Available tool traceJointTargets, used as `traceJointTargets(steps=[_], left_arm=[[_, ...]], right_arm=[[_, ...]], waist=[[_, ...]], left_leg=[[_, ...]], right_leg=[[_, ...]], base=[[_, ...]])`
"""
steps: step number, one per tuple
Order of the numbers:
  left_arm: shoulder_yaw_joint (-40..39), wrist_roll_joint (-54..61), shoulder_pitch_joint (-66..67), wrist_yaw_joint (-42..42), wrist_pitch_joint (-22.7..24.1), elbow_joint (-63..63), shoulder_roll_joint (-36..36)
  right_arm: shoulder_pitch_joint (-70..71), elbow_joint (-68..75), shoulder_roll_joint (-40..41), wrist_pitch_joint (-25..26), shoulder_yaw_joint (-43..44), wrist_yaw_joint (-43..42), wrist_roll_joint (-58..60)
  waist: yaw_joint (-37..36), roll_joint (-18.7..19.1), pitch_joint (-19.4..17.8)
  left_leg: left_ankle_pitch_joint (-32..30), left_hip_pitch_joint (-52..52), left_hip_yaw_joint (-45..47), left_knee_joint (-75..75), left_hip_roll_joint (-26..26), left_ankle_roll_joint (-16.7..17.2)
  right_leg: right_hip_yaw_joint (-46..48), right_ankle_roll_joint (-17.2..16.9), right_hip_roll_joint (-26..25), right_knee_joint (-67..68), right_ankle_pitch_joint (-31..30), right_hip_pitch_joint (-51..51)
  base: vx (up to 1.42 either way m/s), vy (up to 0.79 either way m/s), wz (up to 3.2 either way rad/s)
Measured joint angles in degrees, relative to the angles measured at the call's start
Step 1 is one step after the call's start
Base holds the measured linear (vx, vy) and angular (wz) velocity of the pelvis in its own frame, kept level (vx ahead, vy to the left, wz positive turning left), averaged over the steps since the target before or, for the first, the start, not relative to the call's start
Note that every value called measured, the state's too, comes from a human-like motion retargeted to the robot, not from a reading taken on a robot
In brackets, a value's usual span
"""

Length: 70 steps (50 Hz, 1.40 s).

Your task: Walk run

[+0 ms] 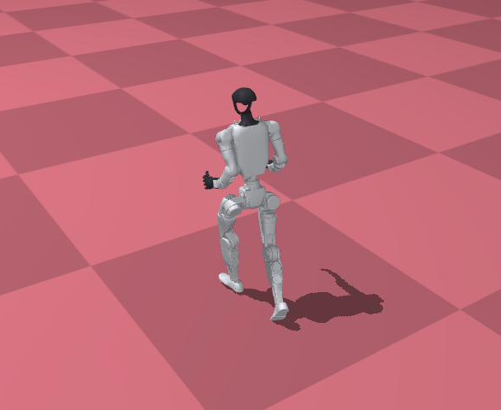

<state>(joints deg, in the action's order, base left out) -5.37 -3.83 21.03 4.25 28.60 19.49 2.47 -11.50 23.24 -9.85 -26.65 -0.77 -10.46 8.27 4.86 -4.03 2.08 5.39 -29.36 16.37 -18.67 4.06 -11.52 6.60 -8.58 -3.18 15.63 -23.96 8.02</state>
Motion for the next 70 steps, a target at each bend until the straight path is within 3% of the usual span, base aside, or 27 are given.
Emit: traceJointTargets(steps=[2, 3, 7, 12, 15, 17, 20, 23, 25, 28, 30, 34, 39, 42, 43, 45, 47, 48, 50, 52, 55, 60, 64, 65, 67, 68, 70], left_arm=[[-0.1, 0.3, -3.6, 0.5, 0.3, -0.7, -0.6], [0.5, 0.4, -5.5, 0.3, 0.4, -1.1, -1.3], [1.6, 0.3, -14.5, 0.8, 0.1, -3.4, -5.6], [5.3, 2.6, -19.6, 1.9, -0.1, -9.4, -9.0], [6.4, 2.9, -19.2, 2.7, -0.5, -13.5, -11.2], [6.4, 2.1, -17.9, 2.7, -0.6, -15.1, -12.6], [5.9, 0.0, -15.0, 2.1, -0.8, -14.2, -13.2], [5.5, -1.7, -10.8, 1.0, -0.8, -9.5, -11.0], [4.9, -1.7, -6.8, -0.6, 0.0, -6.0, -8.9], [4.8, -1.0, -1.6, -2.4, 0.6, -2.6, -5.1], [4.5, -0.8, 1.7, -3.7, 1.6, -2.2, -2.8], [3.6, -1.9, 7.6, -3.2, 3.1, -3.4, -1.9], [3.8, 0.4, 8.9, -3.0, 3.4, -6.4, -4.3], [3.9, 1.6, 7.4, -2.8, 2.3, -8.9, -4.8], [3.8, 1.7, 6.4, -2.2, 1.6, -9.7, -4.8], [3.4, 1.7, 4.4, -0.9, 0.3, -11.3, -4.4], [2.6, 0.7, 2.2, 0.8, 0.3, -11.5, -4.0], [2.0, 0.4, -0.5, 2.3, 1.0, -10.4, -3.5], [-0.4, 2.7, -7.7, 2.6, 3.0, -8.0, -3.5], [1.3, 6.1, -12.8, 2.6, 4.5, -7.6, -3.9], [3.1, 11.0, -17.8, 1.7, 5.2, -10.5, -4.2], [7.2, 6.8, -18.7, 3.7, 3.7, -18.6, -9.2], [6.8, 1.8, -17.1, 3.6, 1.6, -21.8, -12.7], [6.2, 0.9, -16.3, 2.7, 1.1, -21.9, -12.8], [4.8, -0.4, -13.8, 0.0, 0.3, -20.3, -11.7], [3.5, -0.5, -12.0, -1.1, 0.2, -18.8, -10.9], [2.5, -0.8, -6.8, -2.6, 1.5, -14.6, -8.5]], right_arm=[[-2.8, 2.2, 0.6, -0.6, -0.9, 1.7, -1.6], [-4.1, 3.2, 0.7, -0.7, -0.7, 2.5, -2.6], [-9.5, 4.1, -0.7, -1.0, 0.8, 7.4, -4.1], [-17.1, 0.7, -3.5, -0.3, 5.4, 7.5, -3.4], [-19.6, -2.1, -4.4, -0.2, 7.5, 7.8, -5.0], [-19.8, -3.8, -4.0, 0.1, 8.4, 7.0, -5.7], [-18.3, -5.9, -2.4, 0.1, 8.9, 3.5, -5.6], [-15.3, -6.7, 0.2, -1.2, 8.4, -1.1, -3.8], [-12.6, -6.6, 1.9, -2.5, 6.1, -4.4, -3.4], [-5.2, -6.5, 2.7, -4.5, 1.9, -6.5, -6.8], [-0.4, -7.7, 2.3, -5.9, -0.4, -6.1, -8.6], [4.9, -12.8, 0.8, -7.3, -2.0, -5.3, -8.8], [5.8, -20.3, -3.6, -5.4, -3.1, -6.2, -5.5], [3.1, -21.8, -4.9, -3.0, -4.5, -5.4, -4.9], [1.8, -21.5, -4.7, -2.4, -5.1, -4.5, -5.2], [-1.2, -19.6, -3.8, -2.1, -5.9, -1.9, -6.6], [-5.3, -14.6, -1.8, -3.2, -6.6, 2.6, -7.5], [-6.3, -11.0, -1.0, -3.8, -6.5, 4.7, -7.0], [-7.7, -3.8, 0.5, -3.5, -5.2, 6.4, -6.8], [-11.2, -0.8, 0.5, -4.6, -4.5, 7.9, -9.2], [-17.7, -1.4, -2.7, -6.5, -0.5, 11.7, -15.0], [-24.5, -5.2, -6.7, -5.8, 6.6, 17.7, -22.8], [-23.3, -9.5, -6.3, -4.6, 7.9, 15.2, -21.2], [-22.2, -10.6, -5.6, -4.6, 7.8, 12.9, -19.3], [-19.0, -12.5, -3.2, -5.3, 6.3, 6.5, -13.9], [-17.1, -13.0, -1.7, -5.7, 4.5, 2.6, -10.7], [-13.1, -12.4, 2.0, -7.2, 0.9, -4.5, -6.6]], waist=[[2.2, 0.9, -1.9], [3.8, 0.7, -2.7], [4.5, 4.7, -3.3], [8.9, 7.1, -4.5], [13.2, 7.7, -4.8], [15.2, 7.8, -4.8], [16.0, 9.4, -4.0], [17.4, 11.4, -2.9], [17.8, 11.5, -3.0], [16.2, 12.0, -5.7], [13.9, 9.0, -4.0], [8.0, 7.0, -4.5], [-1.6, 3.2, -5.0], [-4.1, 2.1, -4.9], [-3.7, 1.6, -4.7], [-2.9, 0.9, -3.8], [2.7, -2.2, -3.1], [5.7, -4.0, -3.8], [7.6, -4.2, -4.9], [6.5, 1.7, -4.5], [7.3, 4.7, -4.1], [16.5, 11.2, -4.2], [20.9, 12.6, -3.8], [21.3, 13.0, -3.5], [21.2, 12.1, -2.3], [20.7, 11.8, -1.6], [19.0, 14.2, -4.2]], left_leg=[[3.4, 1.7, -7.4, -3.0, 1.5, 0.9], [5.4, 5.0, -5.2, -3.5, 1.2, 1.0], [9.3, 12.1, -6.2, -1.1, -3.2, 2.9], [7.6, 23.4, -9.7, 8.6, -0.7, 3.6], [5.2, 29.2, -11.9, 12.4, 1.6, 4.6], [2.9, 33.3, -13.0, 14.0, 2.2, 6.8], [-2.4, 37.2, -13.2, 13.5, 0.8, 11.7], [-16.8, 37.3, -16.1, 6.0, -0.7, 18.3], [-30.1, 34.9, -18.1, -4.9, 0.6, 22.2], [-35.4, 25.7, -18.9, -30.7, 0.5, 24.7], [-30.6, 20.1, -14.6, -34.4, 3.6, 20.5], [-17.7, 6.1, -10.2, -36.3, 0.7, 13.3], [-9.2, -1.8, -1.7, -8.4, -0.3, 6.2], [-4.6, -0.6, -1.7, 8.2, 2.0, 7.7], [-4.9, 0.0, -0.9, 10.3, 1.8, 8.5], [-9.3, 1.2, 1.2, 10.2, 2.4, -0.7], [1.0, 4.2, -2.4, 2.1, 7.1, -2.4], [3.2, 3.7, -9.2, -2.5, 10.4, -0.8], [7.3, 6.5, -7.7, -6.6, 8.4, 0.3], [8.3, 12.2, -7.8, -2.8, -0.1, 2.0], [6.8, 18.7, -8.5, 1.9, -1.4, 4.4], [-6.5, 28.7, -14.7, 11.0, -2.1, 10.4], [-18.2, 35.6, -17.9, 12.4, -2.1, 15.6], [-21.1, 36.8, -18.4, 11.8, -2.4, 16.9], [-29.0, 37.9, -19.9, 6.6, -0.7, 21.4], [-33.6, 37.0, -19.7, 1.5, 0.2, 24.1], [-35.4, 31.9, -17.6, -21.9, -4.8, 26.4]], right_leg=[[1.4, -1.5, -0.1, 14.9, -6.0, -4.6], [2.5, -2.4, 0.8, 24.0, -6.0, -7.7], [0.0, -0.4, -4.0, 29.0, 4.6, -18.0], [2.5, 1.2, 2.5, 20.4, 17.7, -29.9], [7.6, 1.4, 8.4, 7.9, 20.0, -34.4], [5.6, 2.5, 8.3, 0.1, 22.9, -36.7], [1.1, 4.6, 6.2, -6.9, 26.0, -38.1], [9.8, 13.0, 7.7, -1.5, 24.0, -36.8], [-5.1, 14.3, 2.7, 2.2, 29.4, -35.0], [4.0, 15.5, 4.4, 7.2, 35.1, -29.1], [1.5, 15.9, 5.9, 4.8, 36.3, -25.2], [-0.5, 14.8, 4.2, -1.7, 33.6, -16.7], [-3.6, 12.0, 1.1, -10.2, 17.8, -7.0], [-1.5, 10.3, -0.4, -11.7, 8.4, -0.8], [-0.8, 9.2, -0.7, -11.1, 5.3, 0.9], [-1.3, 5.5, -1.6, -7.5, -1.9, 2.8], [-0.8, -0.5, -0.9, 9.1, -6.0, -0.4], [-0.2, -2.5, 0.4, 20.5, -6.0, -3.2], [-0.1, -5.0, 0.8, 32.7, -6.0, -8.1], [0.2, -0.8, -5.7, 29.7, -4.5, -12.7], [-1.6, 2.9, -4.4, 29.9, 7.4, -20.9], [6.8, 4.3, 5.3, 10.8, 18.1, -31.5], [2.2, 5.3, 4.7, -7.6, 26.2, -34.2], [1.6, 4.7, 5.1, -10.0, 26.3, -34.3], [4.1, 12.8, 5.4, -6.6, 16.0, -34.3], [5.5, 16.9, 5.1, -2.6, 21.7, -34.1], [-12.0, 18.4, -8.1, 2.8, 31.5, -31.0]], base=[[1.08, -0.24, 0.9], [0.96, -0.26, 1.1], [1.06, -0.34, 0.28], [1.12, -0.27, 0.82], [1.2, -0.37, 0.9], [1.18, -0.43, 0.45], [1.23, -0.48, 0.1], [1.38, -0.56, 0.28], [1.36, -0.63, -0.09], [1.21, -0.42, -0.71], [1.35, -0.38, -0.91], [1.27, -0.34, -0.73], [1.32, -0.3, -0.83], [1.43, -0.27, -0.26], [1.37, -0.32, 0.16], [1.58, -0.38, 0.51], [1.72, -0.43, 1.34], [1.41, -0.41, 1.16], [1.19, -0.4, 0.42], [1.29, -0.47, -0.19], [1.4, -0.36, 0.16], [1.33, -0.3, 1.37], [1.29, -0.47, 0.61], [1.39, -0.56, 0.05], [1.43, -0.63, -0.33], [1.54, -0.79, -0.87], [1.59, -0.76, -0.91]])
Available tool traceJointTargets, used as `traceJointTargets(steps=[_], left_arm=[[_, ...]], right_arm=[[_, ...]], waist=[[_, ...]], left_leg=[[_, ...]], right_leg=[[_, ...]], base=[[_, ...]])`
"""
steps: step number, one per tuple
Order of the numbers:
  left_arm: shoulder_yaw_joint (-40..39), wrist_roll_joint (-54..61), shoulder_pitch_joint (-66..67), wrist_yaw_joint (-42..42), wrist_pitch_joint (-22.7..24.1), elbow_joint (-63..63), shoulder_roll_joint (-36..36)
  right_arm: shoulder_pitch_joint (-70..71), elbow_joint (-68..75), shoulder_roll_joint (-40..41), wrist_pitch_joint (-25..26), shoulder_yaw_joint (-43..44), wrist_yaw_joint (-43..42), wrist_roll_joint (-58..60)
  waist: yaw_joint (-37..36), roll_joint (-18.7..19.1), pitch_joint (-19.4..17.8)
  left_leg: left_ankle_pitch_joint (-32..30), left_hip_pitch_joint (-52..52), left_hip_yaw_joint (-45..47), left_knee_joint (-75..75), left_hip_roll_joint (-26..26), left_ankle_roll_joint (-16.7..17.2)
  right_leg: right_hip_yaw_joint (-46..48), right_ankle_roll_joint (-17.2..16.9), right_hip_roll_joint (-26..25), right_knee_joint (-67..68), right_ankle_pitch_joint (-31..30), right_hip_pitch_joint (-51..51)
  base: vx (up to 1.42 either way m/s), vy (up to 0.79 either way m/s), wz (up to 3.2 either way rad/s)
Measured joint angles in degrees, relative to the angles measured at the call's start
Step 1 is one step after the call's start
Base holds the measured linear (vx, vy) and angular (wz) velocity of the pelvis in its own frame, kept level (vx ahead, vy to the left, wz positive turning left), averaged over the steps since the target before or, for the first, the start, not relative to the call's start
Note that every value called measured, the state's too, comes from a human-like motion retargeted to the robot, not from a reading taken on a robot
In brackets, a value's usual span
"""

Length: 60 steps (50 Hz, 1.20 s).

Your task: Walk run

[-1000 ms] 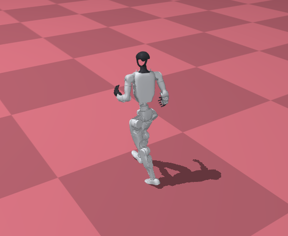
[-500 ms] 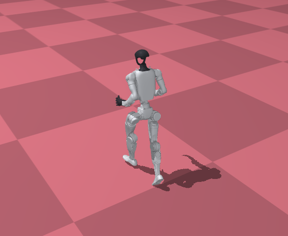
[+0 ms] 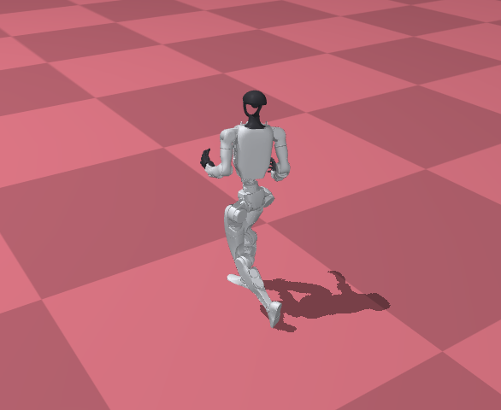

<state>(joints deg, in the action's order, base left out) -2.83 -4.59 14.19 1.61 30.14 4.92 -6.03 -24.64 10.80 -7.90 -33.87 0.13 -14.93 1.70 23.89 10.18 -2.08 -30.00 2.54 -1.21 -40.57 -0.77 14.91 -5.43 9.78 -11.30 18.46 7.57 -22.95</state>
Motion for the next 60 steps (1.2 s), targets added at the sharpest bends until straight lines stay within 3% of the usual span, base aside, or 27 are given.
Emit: traceJointTargets(steps=[2, 3, 4, 6, 8, 12, 15, 16, 18, 20, 21, 22, 23, 25, 27, 31, 34, 37, 39, 40, 42, 43, 45, 50, 55, 58, 60], left_arm=[[1.0, 3.0, 2.2, 1.0, 0.6, 5.8, 4.2], [1.4, 6.1, 4.1, 1.5, 0.7, 8.0, 6.9], [2.1, 10.3, 6.6, 0.4, 1.3, 9.3, 9.0], [3.0, 19.2, 11.6, -4.9, 3.0, 10.4, 11.2], [2.3, 22.5, 15.7, -8.6, 3.2, 10.5, 11.3], [0.1, 17.6, 18.1, -4.5, 2.8, 9.3, 6.9], [0.0, 13.1, 16.3, -0.9, 1.8, 7.3, 5.0], [0.2, 12.6, 15.1, -0.6, 1.4, 6.4, 4.6], [0.3, 12.1, 12.7, -0.2, 0.7, 4.3, 3.8], [0.0, 11.8, 10.9, 1.3, 0.4, 1.9, 2.6], [-0.3, 11.2, 8.4, 3.5, 1.1, 2.0, 2.3], [-1.4, 10.8, 5.3, 4.9, 1.9, 2.3, 2.0], [-4.2, 11.0, 0.9, 4.7, 2.9, 3.2, 1.9], [-4.2, 12.2, -6.2, 4.6, 3.6, 3.7, 2.0], [-0.5, 14.1, -10.3, 5.6, 4.4, 1.5, 2.6], [1.9, 13.1, -13.7, 7.3, 4.4, -4.5, 0.9], [2.9, 8.5, -12.7, 8.8, 3.2, -8.4, -2.2], [2.9, 5.8, -9.6, 9.1, 1.7, -10.2, -4.5], [3.0, 6.1, -6.5, 7.6, 1.1, -10.0, -5.2], [3.1, 6.7, -4.5, 6.4, 1.2, -9.5, -5.5], [1.1, 6.1, 1.4, 2.9, 2.7, -5.9, -4.8], [0.2, 5.6, 3.3, 0.8, 3.7, -3.5, -3.7], [-1.4, 5.9, 6.6, -1.7, 4.4, 0.7, 0.7], [-2.8, 12.8, 14.7, -4.7, 5.6, 1.6, 5.0], [-4.0, 10.8, 14.9, -3.4, 3.9, 0.4, 0.1], [-2.4, 11.2, 11.8, -2.2, 3.1, -0.7, -0.6], [-1.8, 10.7, 9.0, -1.2, 2.9, -1.6, -0.7]], right_arm=[[9.7, 3.0, 2.1, -2.7, -0.2, -2.6, -0.3], [13.5, 3.5, 2.4, -3.9, -2.3, -2.8, -1.3], [16.5, 3.4, 2.7, -4.7, -4.5, -2.8, -2.2], [21.2, 2.0, 2.5, -5.3, -6.8, -1.8, -3.4], [24.4, -0.7, 1.0, -5.1, -7.4, -1.0, -2.9], [25.8, -7.5, -3.9, -1.1, -8.5, -1.0, 2.5], [23.0, -11.4, -7.3, 3.6, -7.8, -0.6, 7.1], [22.0, -11.6, -7.7, 4.6, -7.2, -0.5, 8.2], [19.8, -11.0, -7.8, 6.0, -7.0, -0.8, 10.5], [16.9, -8.2, -5.8, 6.7, -8.5, -1.0, 13.6], [15.5, -5.1, -4.4, 6.7, -9.0, -1.1, 15.4], [14.1, -2.2, -2.9, 6.7, -9.2, -1.1, 16.7], [12.9, 0.4, -1.2, 6.6, -8.5, -0.7, 16.9], [8.5, 3.0, 0.6, 5.2, -7.7, 1.3, 13.7], [2.1, 2.1, -0.7, 2.4, -5.8, 5.1, 7.4], [-6.9, 0.1, -4.2, -0.3, -0.9, 7.1, -1.0], [-9.1, -1.0, -5.9, -0.6, 2.0, 7.5, -3.8], [-7.4, -2.6, -5.4, 0.6, 3.0, 7.0, -3.1], [-4.8, -4.5, -4.0, 1.1, 2.8, 4.2, -0.5], [-3.4, -5.5, -3.0, 1.2, 2.3, 2.0, 1.2], [-0.2, -6.8, -0.7, 0.2, -0.5, -1.9, 2.4], [3.5, -6.6, 0.7, -1.2, -0.5, -3.3, 1.6], [12.0, -5.4, 2.4, -4.9, 0.2, 0.2, -4.9], [22.2, -10.0, 1.4, -8.2, -4.8, 5.4, -13.9], [21.6, -17.6, -4.0, -3.1, -3.9, 3.9, -6.6], [18.5, -18.9, -5.7, 0.6, -2.6, 2.2, -1.5], [16.2, -17.9, -5.4, 1.8, -2.3, 1.0, 0.2]], waist=[[0.0, -0.1, -1.3], [-0.5, -2.9, 0.8], [-1.8, -4.4, 2.0], [-5.3, -5.5, 2.6], [-10.3, -8.0, 2.7], [-19.3, -11.4, 2.0], [-24.6, -12.6, 0.8], [-24.1, -12.5, 0.9], [-22.5, -12.7, 1.2], [-16.1, -16.6, 1.1], [-13.4, -18.5, 1.3], [-11.6, -19.0, 1.5], [-11.4, -16.9, 1.5], [-14.2, -12.4, 2.1], [-13.7, -11.2, 2.3], [-6.2, -6.8, 2.7], [-1.4, -5.2, 3.2], [-0.2, -4.2, 3.8], [-0.1, -4.0, 3.6], [0.0, -3.3, 2.9], [-3.2, -2.5, 1.8], [-3.3, -2.5, 1.3], [-3.5, -5.6, 3.3], [-10.7, -8.7, 3.5], [-18.7, -11.6, 2.7], [-20.8, -13.0, 2.5], [-21.6, -13.1, 2.6]], left_leg=[[0.2, -6.1, -2.4, -12.7, 1.5, -0.1], [0.8, -8.6, -2.5, -10.6, 6.8, -0.7], [4.0, -11.5, 0.0, -10.3, 7.5, -3.3], [13.6, -18.6, 6.4, -11.5, 4.0, -10.5], [21.2, -25.3, 9.6, -7.7, 4.2, -14.8], [26.6, -30.9, 15.2, 17.0, 3.8, -20.1], [31.3, -29.9, 12.5, 33.4, 7.6, -17.9], [29.2, -29.5, 13.9, 34.1, 6.9, -18.7], [28.1, -28.2, 14.4, 32.6, 7.6, -24.0], [36.9, -25.5, 11.7, 22.4, 13.2, -27.0], [39.2, -26.1, 3.6, 18.1, 18.3, -25.3], [41.2, -25.7, 0.0, 15.3, 19.4, -24.1], [42.6, -23.5, 5.4, 15.4, 12.6, -23.7], [44.4, -18.7, 8.4, 18.0, 4.1, -22.3], [43.2, -14.3, 6.5, 20.7, 3.6, -20.9], [30.9, -5.9, 2.8, 28.6, 2.2, -17.2], [19.2, -0.1, 0.9, 31.9, 2.0, -13.8], [7.9, 4.3, 1.1, 31.3, 1.1, -10.2], [1.6, 4.9, 0.0, 23.4, 1.3, -5.5], [0.0, 3.6, -1.4, 15.2, 0.5, -2.4], [0.0, -0.9, 3.1, -5.1, -2.4, -2.3], [0.0, -3.8, -0.5, -10.4, -0.8, -1.7], [2.9, -10.6, -1.5, -14.1, 6.3, -3.2], [21.2, -25.5, 13.1, -8.7, -0.2, -14.4], [26.4, -30.2, 14.2, 24.3, 4.3, -18.6], [30.7, -29.6, 14.1, 34.3, 6.1, -14.1], [21.6, -29.2, 16.1, 33.3, 5.7, -20.9]], right_leg=[[16.3, -0.7, 8.2, 4.3, 2.3, 3.1], [14.1, -0.5, 10.3, 1.6, 2.0, 5.4], [12.4, -0.4, 10.9, -0.2, 2.2, 7.5], [10.4, -0.8, 10.5, -3.3, 1.1, 11.5], [8.0, -2.1, 10.6, -7.5, -3.9, 15.7], [5.7, -5.9, 9.1, -12.9, -19.2, 23.4], [7.9, -8.8, 8.9, -14.1, -29.0, 30.4], [8.7, -10.1, 8.0, -13.0, -31.9, 31.9], [9.5, -14.8, 6.8, -5.6, -36.8, 32.4], [10.4, -20.9, 7.5, 15.3, -37.6, 28.2], [11.1, -22.4, 8.8, 24.6, -37.6, 25.7], [11.6, -23.1, 9.0, 31.0, -37.6, 23.4], [11.7, -22.5, 7.1, 31.3, -37.6, 21.1], [12.7, -17.4, 3.1, 28.7, -35.1, 16.3], [14.0, -15.4, 4.4, 28.6, -26.8, 10.8], [17.9, -16.0, 11.7, 15.6, -15.2, 2.4], [19.6, -12.8, 15.7, -0.7, -9.1, -1.2], [15.7, -11.3, 15.4, -11.5, -3.9, -2.1], [15.6, -5.0, 14.9, -10.1, -7.3, -2.0], [16.1, -0.1, 13.2, -7.7, -6.2, -1.6], [14.0, 1.6, 7.2, 1.2, -1.5, 1.1], [11.1, 0.7, 6.7, 2.9, 0.5, 1.4], [12.7, -1.1, 13.0, 2.2, 2.5, 4.9], [8.2, -1.0, 11.6, -4.9, -0.1, 14.7], [7.4, -4.8, 7.6, -14.2, -18.4, 26.1], [9.8, -8.0, 7.5, -13.6, -27.5, 31.9], [9.7, -12.0, 6.5, -9.9, -34.1, 34.0]], base=[[1.21, -0.34, -0.31], [1.25, -0.39, -0.67], [1.4, -0.41, -1.01], [1.41, -0.29, -1.03], [1.24, -0.28, -1.19], [1.3, -0.29, -0.85], [1.42, -0.19, -0.39], [1.43, -0.24, 0.4], [1.5, -0.37, 1.06], [1.81, -0.57, 1.65], [1.73, -0.59, 1.22], [1.35, -0.49, 0.25], [1.15, -0.47, -0.37], [1.23, -0.53, -0.68], [1.42, -0.56, 0.29], [1.31, -0.44, 1.18], [1.31, -0.5, 0.7], [1.22, -0.55, -0.28], [1.21, -0.48, -0.45], [1.72, -0.88, -1.12], [1.85, -1.02, -1.4], [1.41, -0.63, -0.45], [1.13, -0.36, -0.41], [1.2, -0.23, -0.97], [1.28, -0.31, -0.63], [1.37, -0.24, -0.02], [1.35, -0.31, 0.15]])
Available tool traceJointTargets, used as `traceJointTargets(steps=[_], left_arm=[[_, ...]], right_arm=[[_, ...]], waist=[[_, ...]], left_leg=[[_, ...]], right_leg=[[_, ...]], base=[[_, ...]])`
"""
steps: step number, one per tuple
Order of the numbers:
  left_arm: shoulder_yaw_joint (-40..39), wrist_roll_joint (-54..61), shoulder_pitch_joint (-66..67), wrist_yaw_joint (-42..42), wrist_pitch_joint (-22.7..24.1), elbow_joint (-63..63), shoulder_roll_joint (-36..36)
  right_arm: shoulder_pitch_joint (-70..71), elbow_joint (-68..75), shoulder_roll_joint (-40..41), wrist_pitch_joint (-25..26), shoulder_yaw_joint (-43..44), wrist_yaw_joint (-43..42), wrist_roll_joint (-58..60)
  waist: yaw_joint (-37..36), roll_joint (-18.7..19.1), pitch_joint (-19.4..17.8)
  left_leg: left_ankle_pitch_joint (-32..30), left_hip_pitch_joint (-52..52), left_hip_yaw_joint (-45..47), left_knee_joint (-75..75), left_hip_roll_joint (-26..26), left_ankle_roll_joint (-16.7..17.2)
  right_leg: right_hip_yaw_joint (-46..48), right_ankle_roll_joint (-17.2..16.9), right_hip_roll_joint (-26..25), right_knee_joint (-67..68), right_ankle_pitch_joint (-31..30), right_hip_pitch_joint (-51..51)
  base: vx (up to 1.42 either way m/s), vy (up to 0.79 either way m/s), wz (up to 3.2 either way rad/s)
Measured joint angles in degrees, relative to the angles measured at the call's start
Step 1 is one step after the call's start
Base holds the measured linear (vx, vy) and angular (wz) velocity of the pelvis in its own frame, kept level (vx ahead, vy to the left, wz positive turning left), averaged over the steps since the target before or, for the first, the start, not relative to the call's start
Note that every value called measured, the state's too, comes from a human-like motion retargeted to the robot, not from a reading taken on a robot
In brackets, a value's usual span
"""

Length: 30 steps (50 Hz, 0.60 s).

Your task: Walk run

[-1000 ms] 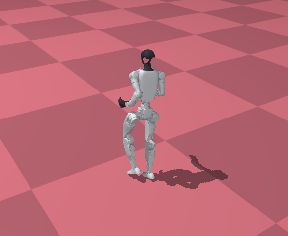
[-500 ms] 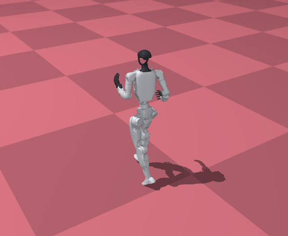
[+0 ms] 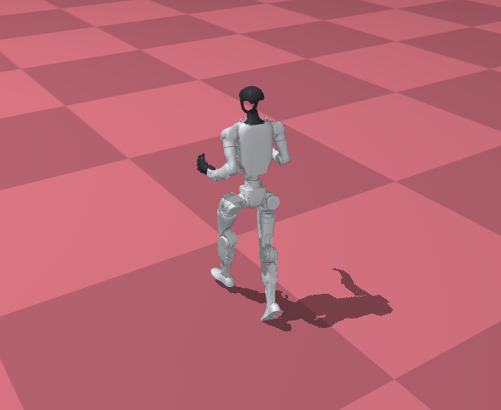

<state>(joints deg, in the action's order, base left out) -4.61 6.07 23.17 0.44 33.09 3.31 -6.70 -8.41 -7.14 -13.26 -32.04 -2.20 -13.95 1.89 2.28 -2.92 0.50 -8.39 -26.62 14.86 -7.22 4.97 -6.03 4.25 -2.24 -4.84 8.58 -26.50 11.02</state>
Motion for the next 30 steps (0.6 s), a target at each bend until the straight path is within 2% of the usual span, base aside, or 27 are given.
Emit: traceJointTargets(steps=[1, 2, 3, 5, 7, 9, 11, 15, 18, 20, 21, 22, 23, 24, 25, 27, 28, 30], left_arm=[[-0.3, -1.4, -1.4, 0.8, 0.0, -0.5, 0.2], [-0.5, -3.5, -2.7, 2.2, 0.0, -0.9, 0.5], [-0.5, -6.9, -4.2, 4.6, -0.1, -1.1, 1.2], [-4.0, -13.5, -12.4, 10.3, 0.6, -0.4, 2.2], [-5.6, -15.2, -18.9, 11.1, 1.9, -1.0, 3.2], [-1.9, -14.8, -24.6, 14.8, 1.8, -2.2, 3.9], [0.3, -11.3, -28.4, 16.7, 2.0, -4.2, 3.5], [3.1, -5.3, -29.9, 14.6, 1.4, -9.5, -1.0], [2.9, -7.0, -28.6, 13.3, -0.6, -11.6, -7.0], [2.2, -10.3, -27.3, 13.1, -2.1, -11.2, -10.5], [2.1, -11.5, -26.3, 12.9, -2.5, -10.4, -11.4], [2.1, -12.4, -25.1, 12.6, -2.8, -9.4, -11.9], [2.3, -12.6, -23.3, 12.2, -3.0, -8.3, -12.0], [2.0, -12.4, -20.7, 11.1, -2.3, -6.9, -11.5], [1.6, -12.0, -17.7, 9.7, -1.2, -5.4, -10.8], [1.9, -11.3, -13.0, 5.6, 1.9, -0.8, -7.1], [1.4, -11.3, -10.6, 4.2, 2.4, 1.8, -4.5], [1.1, -11.8, -5.5, 2.8, 3.6, 5.5, 0.7]], right_arm=[[-1.5, 1.2, 0.8, 0.2, -0.3, -0.1, 0.1], [-3.2, 2.9, 1.8, 0.0, -0.7, 0.1, 0.3], [-5.2, 5.5, 3.5, -0.7, -1.4, 0.9, 0.8], [-6.5, 12.9, 6.6, -2.2, -2.1, 2.4, 0.3], [-10.2, 18.6, 8.5, -2.2, -2.2, 2.3, -0.5], [-14.5, 21.2, 7.8, -2.9, -1.3, 5.0, -2.8], [-18.6, 21.3, 6.2, -2.9, 1.2, 8.6, -5.5], [-23.7, 19.4, 2.5, -2.7, 5.5, 12.1, -10.0], [-23.4, 18.0, 1.5, -1.6, 7.5, 13.3, -10.2], [-21.4, 17.5, 1.8, -1.0, 7.6, 12.1, -8.6], [-20.0, 17.5, 2.3, -0.8, 7.4, 10.5, -7.2], [-18.5, 17.4, 2.9, -0.7, 7.2, 8.8, -5.8], [-16.9, 17.2, 3.7, -0.6, 6.8, 6.9, -4.2], [-15.4, 17.2, 4.8, -0.6, 5.7, 4.7, -2.5], [-13.9, 17.1, 5.9, -0.7, 4.2, 2.3, -0.7], [-7.9, 17.6, 8.0, -1.6, 5.2, -0.3, 0.0], [-4.6, 17.6, 8.4, -2.3, 5.4, -0.3, -0.4], [0.7, 16.2, 8.5, -3.4, 1.9, -1.9, -0.2]], waist=[[0.9, -1.0, 0.4], [2.6, -2.5, 0.8], [5.9, -4.7, 1.1], [9.5, -7.2, 0.0], [7.8, -2.0, 0.5], [8.5, 1.3, 0.7], [9.0, 3.4, 0.7], [15.6, 8.1, 0.9], [19.4, 8.3, 0.7], [20.5, 8.6, 0.9], [20.9, 8.3, 1.2], [21.2, 8.2, 1.6], [21.5, 8.2, 2.1], [21.3, 7.3, 2.9], [20.9, 6.0, 3.7], [20.3, 9.2, 0.0], [19.7, 9.4, -0.7], [18.9, 5.3, 2.3]], left_leg=[[5.0, 1.1, 0.2, -2.1, 1.8, -4.1], [9.7, 2.0, -1.1, -5.3, 4.0, -6.3], [13.6, 2.8, -5.6, -10.6, 6.9, -4.9], [18.7, 1.5, -11.0, -18.8, 9.5, -2.2], [20.2, 8.0, -6.4, -14.8, 0.5, -2.0], [20.1, 12.9, -7.7, -11.2, -2.7, -0.4], [17.2, 16.6, -9.0, -7.0, -2.5, 0.7], [7.3, 23.7, -11.8, -0.8, -3.6, 5.3], [0.0, 29.2, -13.3, 1.0, -2.9, 8.1], [-4.1, 32.2, -14.0, 0.5, -3.8, 10.4], [-6.6, 33.2, -14.9, -1.0, -3.7, 11.9], [-9.5, 33.9, -16.0, -3.3, -3.6, 13.7], [-13.2, 33.7, -17.5, -6.8, -3.7, 16.2], [-17.3, 32.8, -17.4, -12.6, -2.6, 18.2], [-21.6, 31.4, -16.5, -19.5, -0.8, 19.8], [-21.6, 24.6, -17.6, -42.9, -5.7, 21.0], [-21.6, 22.0, -17.7, -48.7, -6.0, 21.0], [-21.5, 17.8, -15.6, -45.5, -0.2, 18.5]], right_leg=[[-0.3, -3.7, 0.3, 6.7, -2.1, -1.1], [-0.1, -7.1, 0.7, 14.7, -3.5, -2.6], [1.0, -9.8, 1.3, 25.6, -3.5, -5.0], [2.5, -12.6, 3.8, 41.9, -3.5, -10.8], [3.3, -9.9, 0.1, 39.1, -2.6, -14.6], [5.7, -5.8, 0.0, 37.8, 3.8, -19.7], [6.5, -4.5, 2.9, 35.3, 10.6, -24.8], [11.5, -2.7, 9.4, 19.1, 18.5, -32.1], [5.6, -0.4, 8.6, 4.6, 25.2, -34.4], [2.2, -1.1, 8.4, -1.2, 28.8, -34.6], [2.9, 1.5, 8.5, -1.3, 25.2, -34.6], [3.5, 5.5, 8.3, -0.7, 22.8, -34.6], [4.1, 11.9, 7.1, 1.5, 23.0, -34.9], [3.5, 13.4, 7.0, 5.1, 23.7, -34.4], [2.2, 12.4, 7.6, 9.4, 24.6, -33.5], [-0.4, 11.8, 1.4, 14.4, 30.1, -30.8], [3.4, 11.5, 2.6, 14.4, 30.9, -28.0], [1.8, 11.8, 6.3, 9.2, 29.7, -23.7]], base=[[1.54, -0.35, 0.45], [1.66, -0.37, 1.26], [1.54, -0.44, 1.26], [1.27, -0.51, 0.35], [1.2, -0.39, -0.17], [1.16, -0.38, 0.25], [1.18, -0.28, 0.36], [1.17, -0.26, 1.14], [1.17, -0.47, 0.65], [1.08, -0.51, 0.1], [1.2, -0.59, 0.08], [1.29, -0.64, 0.14], [1.33, -0.72, -0.12], [1.38, -0.82, -0.5], [1.4, -0.74, -0.35], [1.24, -0.48, -0.09], [1.01, -0.39, -0.47], [1.01, -0.46, -0.65]])
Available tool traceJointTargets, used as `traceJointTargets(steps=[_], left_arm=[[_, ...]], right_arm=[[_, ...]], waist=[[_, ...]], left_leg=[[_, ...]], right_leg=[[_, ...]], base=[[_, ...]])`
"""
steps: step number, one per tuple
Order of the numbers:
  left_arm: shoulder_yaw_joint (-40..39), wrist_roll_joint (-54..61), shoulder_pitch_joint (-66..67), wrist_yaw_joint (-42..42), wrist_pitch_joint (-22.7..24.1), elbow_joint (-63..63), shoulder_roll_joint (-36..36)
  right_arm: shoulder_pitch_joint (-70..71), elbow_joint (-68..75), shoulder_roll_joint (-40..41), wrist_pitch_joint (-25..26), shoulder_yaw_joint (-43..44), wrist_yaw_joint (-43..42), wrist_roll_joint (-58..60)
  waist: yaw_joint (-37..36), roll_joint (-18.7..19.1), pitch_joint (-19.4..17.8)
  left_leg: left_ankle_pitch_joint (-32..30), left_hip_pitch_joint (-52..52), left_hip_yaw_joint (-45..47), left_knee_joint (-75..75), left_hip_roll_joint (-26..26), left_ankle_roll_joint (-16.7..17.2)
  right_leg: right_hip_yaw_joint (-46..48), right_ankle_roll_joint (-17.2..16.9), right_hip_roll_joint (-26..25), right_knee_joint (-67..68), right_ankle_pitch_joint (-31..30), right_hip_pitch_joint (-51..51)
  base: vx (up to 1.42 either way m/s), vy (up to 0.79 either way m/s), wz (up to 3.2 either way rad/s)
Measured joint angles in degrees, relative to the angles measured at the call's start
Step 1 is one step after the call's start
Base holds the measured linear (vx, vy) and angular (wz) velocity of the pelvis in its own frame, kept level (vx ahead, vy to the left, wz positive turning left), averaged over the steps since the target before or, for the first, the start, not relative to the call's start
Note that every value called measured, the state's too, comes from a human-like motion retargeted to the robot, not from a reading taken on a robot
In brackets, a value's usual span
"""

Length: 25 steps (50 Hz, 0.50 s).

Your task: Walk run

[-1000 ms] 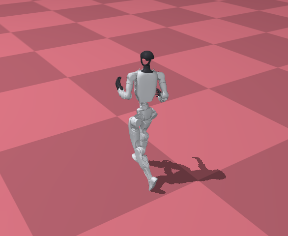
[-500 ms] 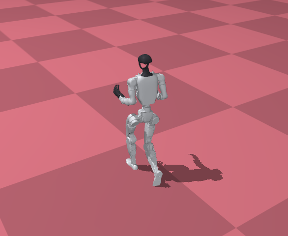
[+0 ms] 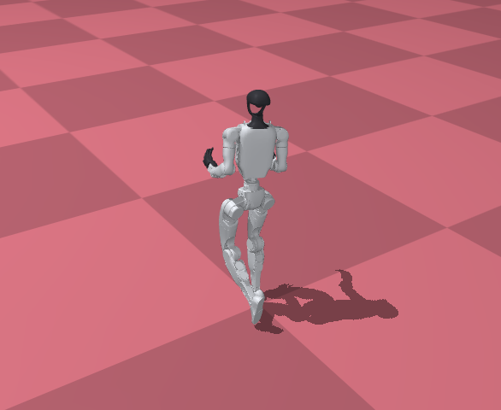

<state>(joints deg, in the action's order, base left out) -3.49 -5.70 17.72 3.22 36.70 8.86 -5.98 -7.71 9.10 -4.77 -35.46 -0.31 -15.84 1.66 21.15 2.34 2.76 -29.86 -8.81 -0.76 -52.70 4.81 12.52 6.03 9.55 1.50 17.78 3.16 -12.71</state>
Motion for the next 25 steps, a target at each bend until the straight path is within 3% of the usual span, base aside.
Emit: traceJointTargets(steps=[2, 5, 10, 13, 15, 16, 18, 19, 20, 22, 25], left_arm=[[0.1, 0.0, 5.6, 0.0, 1.0, 1.3, 2.6], [-0.5, 1.2, 11.4, 1.1, 1.3, 2.2, 3.7], [0.1, 4.5, 12.6, -0.3, -0.1, 2.5, -0.4], [0.4, 4.7, 9.7, -1.0, -1.2, 0.8, -2.6], [0.3, 3.2, 7.0, 0.8, -1.8, -0.4, -3.4], [0.4, 2.0, 5.6, 2.9, -1.9, -0.4, -3.2], [-0.6, 0.8, -0.1, 7.2, -1.7, 1.6, -2.0], [-1.9, 2.0, -3.7, 7.5, -1.2, 2.7, -1.3], [-3.5, 3.8, -7.4, 7.0, -0.6, 3.6, -0.6], [-0.5, 8.3, -12.2, 6.7, -0.2, 2.4, 0.5], [2.1, 13.4, -18.6, 6.8, -0.3, -0.6, 1.0]], right_arm=[[3.6, -2.6, 0.0, -0.9, -1.8, -1.4, 0.9], [7.3, -7.5, -0.3, -1.2, -3.4, -3.0, 1.7], [8.3, -15.3, -2.8, -0.2, -4.5, -3.2, 0.9], [6.8, -15.7, -4.2, 2.1, -3.3, -1.3, 1.1], [5.1, -14.2, -4.2, 3.4, -2.4, -0.3, 1.1], [3.3, -12.7, -3.7, 3.7, -2.7, -0.3, 1.1], [0.5, -8.3, -1.8, 2.9, -4.5, -1.6, 1.4], [-0.5, -5.4, -0.5, 2.3, -5.1, -2.3, 0.4], [-1.3, -2.3, 0.8, 1.8, -5.5, -3.0, -1.2], [-5.3, 1.5, 2.7, 1.0, -6.1, -0.2, -5.9], [-12.9, 2.4, 1.2, -0.5, -3.9, 8.7, -14.0]], waist=[[-1.8, -1.6, 0.5], [-6.6, -4.6, 1.1], [-15.5, -4.6, 0.2], [-18.5, -5.6, -0.2], [-19.3, -6.2, 0.3], [-17.5, -7.9, 0.4], [-13.5, -11.4, -0.6], [-12.6, -12.2, -1.2], [-12.2, -12.4, -1.7], [-13.7, -6.8, -1.1], [-13.8, -1.5, -1.4]], left_leg=[[6.1, -5.1, 3.2, 0.5, 0.3, -4.6], [16.1, -13.0, 10.9, 6.1, -1.5, -10.5], [22.8, -16.9, 9.6, 36.3, 1.3, -15.3], [27.5, -16.7, 13.9, 44.9, 1.2, -16.3], [23.0, -16.4, 16.7, 44.7, 2.1, -25.6], [27.9, -14.2, 15.4, 41.7, 4.6, -26.7], [33.7, -15.3, 2.7, 33.4, 12.6, -25.5], [35.7, -15.4, 3.6, 29.8, 11.5, -24.2], [37.8, -14.7, 9.3, 26.9, 7.4, -22.9], [38.3, -9.4, 9.2, 31.8, 1.3, -23.1], [36.7, -4.4, 3.7, 37.0, -0.3, -21.8]], right_leg=[[-0.6, 0.5, -0.1, -2.7, -1.5, 3.4], [-2.4, -1.0, -0.2, -7.9, -8.3, 8.6], [-4.6, -4.5, -5.0, -13.0, -20.3, 17.6], [-3.1, -6.5, -6.2, -11.3, -26.3, 21.7], [-1.0, -11.4, -6.6, -7.3, -32.5, 22.9], [0.7, -15.8, -5.4, 2.4, -32.9, 21.2], [1.1, -23.3, -3.5, 23.3, -33.2, 16.0], [1.0, -24.4, -3.5, 31.2, -33.2, 13.1], [1.2, -24.5, -3.9, 37.6, -33.2, 10.2], [0.2, -23.8, -8.0, 32.9, -32.8, 6.1], [0.8, -19.7, -7.0, 25.9, -26.0, 0.2]], base=[[1.21, -0.35, -0.59], [1.11, -0.31, -0.77], [1.06, -0.26, -0.78], [1.22, -0.26, -0.25], [1.28, -0.3, 0.28], [1.59, -0.31, 0.86], [1.31, -0.43, 1.12], [0.71, -0.63, 0.68], [0.82, -0.46, 0.26], [1.06, -0.11, 0.04], [0.94, -0.08, 0.56]])
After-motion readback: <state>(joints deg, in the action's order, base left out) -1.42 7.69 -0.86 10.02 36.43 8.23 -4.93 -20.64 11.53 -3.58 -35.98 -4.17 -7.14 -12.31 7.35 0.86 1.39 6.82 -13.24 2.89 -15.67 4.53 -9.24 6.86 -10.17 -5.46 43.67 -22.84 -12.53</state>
